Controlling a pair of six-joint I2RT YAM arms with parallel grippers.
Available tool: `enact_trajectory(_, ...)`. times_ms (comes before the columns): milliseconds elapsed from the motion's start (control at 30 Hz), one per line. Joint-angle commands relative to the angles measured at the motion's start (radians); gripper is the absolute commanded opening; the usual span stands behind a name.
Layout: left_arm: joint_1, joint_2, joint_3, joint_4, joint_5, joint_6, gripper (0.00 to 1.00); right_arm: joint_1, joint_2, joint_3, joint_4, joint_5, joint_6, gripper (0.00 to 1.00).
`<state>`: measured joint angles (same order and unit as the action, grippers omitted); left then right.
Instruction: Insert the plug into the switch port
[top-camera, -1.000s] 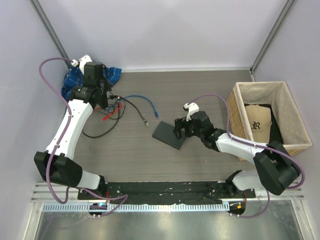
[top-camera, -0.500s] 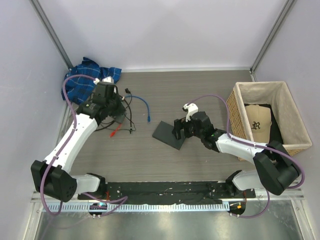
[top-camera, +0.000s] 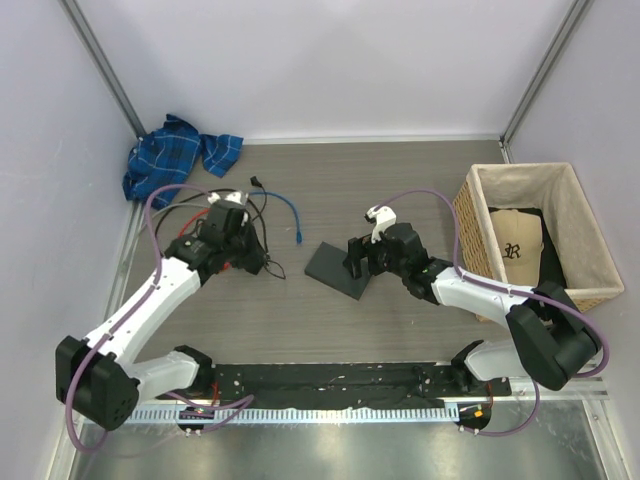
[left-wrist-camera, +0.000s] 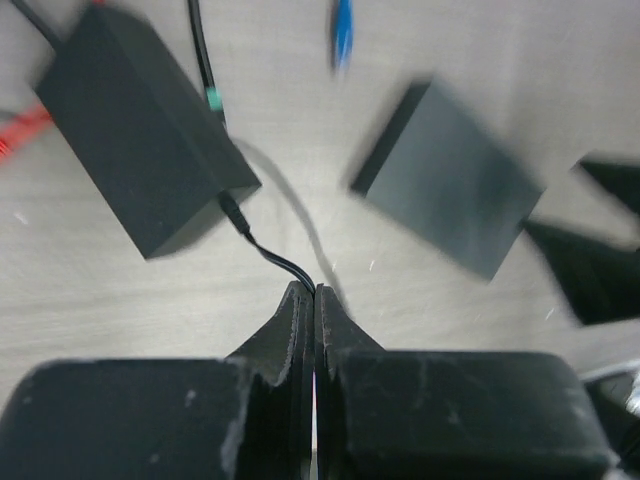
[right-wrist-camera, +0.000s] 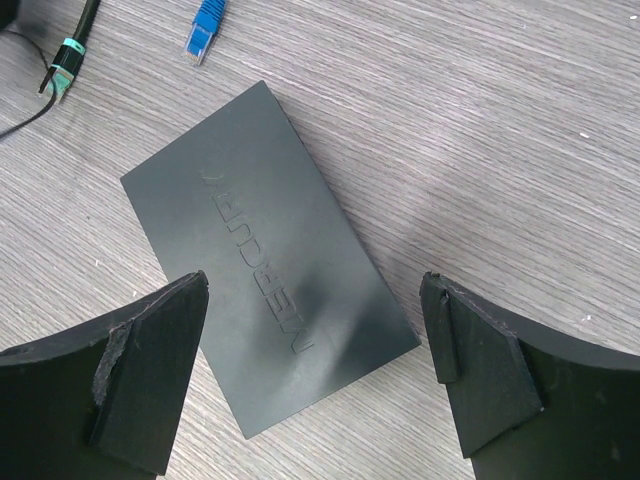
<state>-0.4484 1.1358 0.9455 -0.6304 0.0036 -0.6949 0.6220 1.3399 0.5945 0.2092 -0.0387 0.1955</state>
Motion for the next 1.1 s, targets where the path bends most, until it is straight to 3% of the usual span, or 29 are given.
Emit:
enact_trajectory(0, -0.078, -0.002, -0.06, 0.074, 0.033, -0.054, 0.01, 0.005, 0.005, 0.005, 0.05, -0.009, 0.009, 0.96)
enact_trajectory(367, -0.276, 0.028, -0.188, 0.074, -0.025, -0.189, 0.07, 0.005, 0.018, 0.008, 0.05, -0.015, 0.007, 0.96)
enact_trajectory(467, -0.279, 0.036, -0.177, 0.037, -0.074, -0.195, 0.21, 0.005, 0.019, 0.013, 0.047, -0.017, 0.005, 0.96)
enact_trajectory(633, -0.266, 0.036, -0.068, -0.057, -0.25, -0.143, 0.6, 0.005, 0.015, 0.01, 0.045, -0.013, 0.002, 0.96)
enact_trajectory(700, -0.23, 0.039, -0.038, -0.087, -0.293, -0.124, 0.7, 0.005, 0.013, 0.011, 0.044, -0.015, 0.004, 0.96)
enact_trajectory(767, -0.191, 0.036, -0.005, -0.101, -0.333, -0.097, 0.71, 0.005, 0.013, 0.008, 0.045, -0.015, 0.004, 0.95)
enact_trajectory(933, 0.04, 0.035, -0.046, -0.039, -0.418, -0.081, 0.7, 0.005, 0.007, 0.01, 0.044, -0.021, 0.007, 0.95)
enact_trajectory(1067, 0.197, 0.079, -0.119, 0.122, -0.404, -0.107, 0.64, 0.005, 0.005, 0.005, 0.045, -0.018, 0.007, 0.95)
